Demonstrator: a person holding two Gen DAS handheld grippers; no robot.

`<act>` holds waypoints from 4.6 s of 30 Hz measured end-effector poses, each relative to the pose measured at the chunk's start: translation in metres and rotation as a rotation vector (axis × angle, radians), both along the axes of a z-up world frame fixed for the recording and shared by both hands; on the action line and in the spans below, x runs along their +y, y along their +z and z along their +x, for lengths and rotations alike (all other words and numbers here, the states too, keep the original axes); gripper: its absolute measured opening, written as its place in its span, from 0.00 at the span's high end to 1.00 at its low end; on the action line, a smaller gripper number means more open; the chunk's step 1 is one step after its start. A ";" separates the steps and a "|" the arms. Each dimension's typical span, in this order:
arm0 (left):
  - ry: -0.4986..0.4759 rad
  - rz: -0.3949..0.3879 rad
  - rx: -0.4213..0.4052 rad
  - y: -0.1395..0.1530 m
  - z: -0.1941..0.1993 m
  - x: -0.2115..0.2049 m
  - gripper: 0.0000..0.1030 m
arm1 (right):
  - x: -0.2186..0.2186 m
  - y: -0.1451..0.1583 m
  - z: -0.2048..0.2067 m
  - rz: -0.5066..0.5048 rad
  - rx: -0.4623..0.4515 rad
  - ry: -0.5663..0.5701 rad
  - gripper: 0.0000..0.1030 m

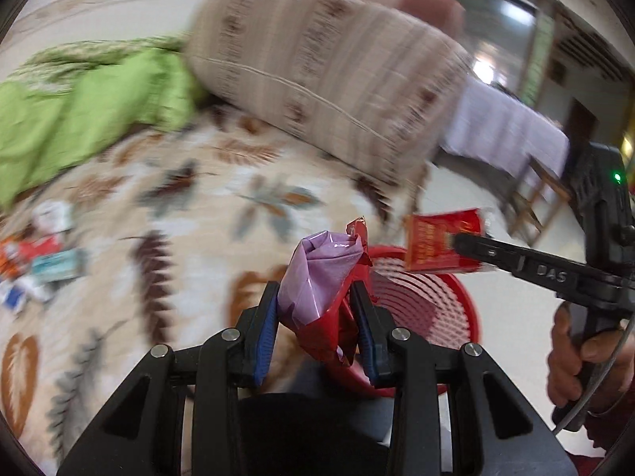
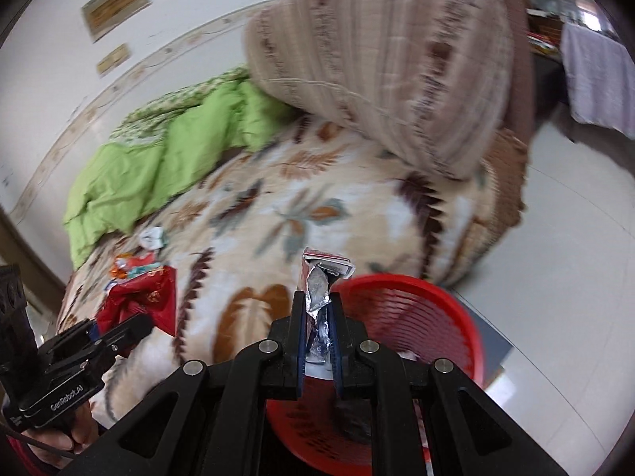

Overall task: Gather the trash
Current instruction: 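Carry both items to the red basket and open both tools over it, then move both open tools back toward the trash on the bed, then grasp the blue-white medicine box with the left tool while the right tool grasps the tissue pack, then lift the blue-white box with the left tool while the right tool holds the tissue pack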

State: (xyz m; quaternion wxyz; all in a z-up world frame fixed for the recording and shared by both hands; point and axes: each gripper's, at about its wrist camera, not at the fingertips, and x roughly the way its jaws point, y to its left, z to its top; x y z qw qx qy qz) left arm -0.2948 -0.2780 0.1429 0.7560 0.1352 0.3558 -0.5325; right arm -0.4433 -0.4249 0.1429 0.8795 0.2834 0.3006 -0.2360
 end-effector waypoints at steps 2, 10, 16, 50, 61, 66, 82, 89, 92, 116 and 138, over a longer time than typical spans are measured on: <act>-0.039 0.014 0.021 -0.006 -0.007 -0.016 0.66 | -0.006 -0.007 -0.009 0.022 0.013 -0.019 0.88; -0.055 0.039 0.053 -0.010 -0.013 -0.032 0.40 | -0.021 -0.017 -0.025 0.018 0.050 -0.075 0.71; 0.055 0.027 0.055 -0.004 0.017 0.003 0.36 | -0.011 -0.011 -0.006 0.014 0.017 -0.014 0.69; 1.035 -0.008 0.125 -0.060 0.247 0.305 0.35 | 0.220 -0.048 0.341 -0.522 0.157 0.798 0.50; 1.038 -0.022 0.177 -0.073 0.270 0.311 0.35 | 0.251 -0.092 0.417 -0.723 0.267 0.869 0.75; 1.034 -0.047 0.211 -0.071 0.279 0.306 0.33 | 0.233 -0.079 0.414 -0.579 0.225 0.785 0.89; 1.172 0.045 0.478 -0.089 0.377 0.248 0.20 | 0.194 -0.032 0.331 -0.115 -0.053 0.575 0.89; 1.125 0.115 0.382 -0.096 0.381 0.252 0.48 | 0.183 -0.031 0.331 -0.088 -0.080 0.574 0.89; 1.101 0.119 0.334 -0.092 0.371 0.260 0.52 | 0.182 -0.031 0.330 -0.081 -0.088 0.578 0.89; 0.938 -0.048 0.048 -0.041 0.203 0.291 0.62 | 0.217 -0.025 0.284 -0.087 -0.098 0.665 0.89; 0.872 -0.005 0.005 -0.042 0.167 0.282 0.63 | 0.221 -0.010 0.246 -0.063 -0.164 0.675 0.89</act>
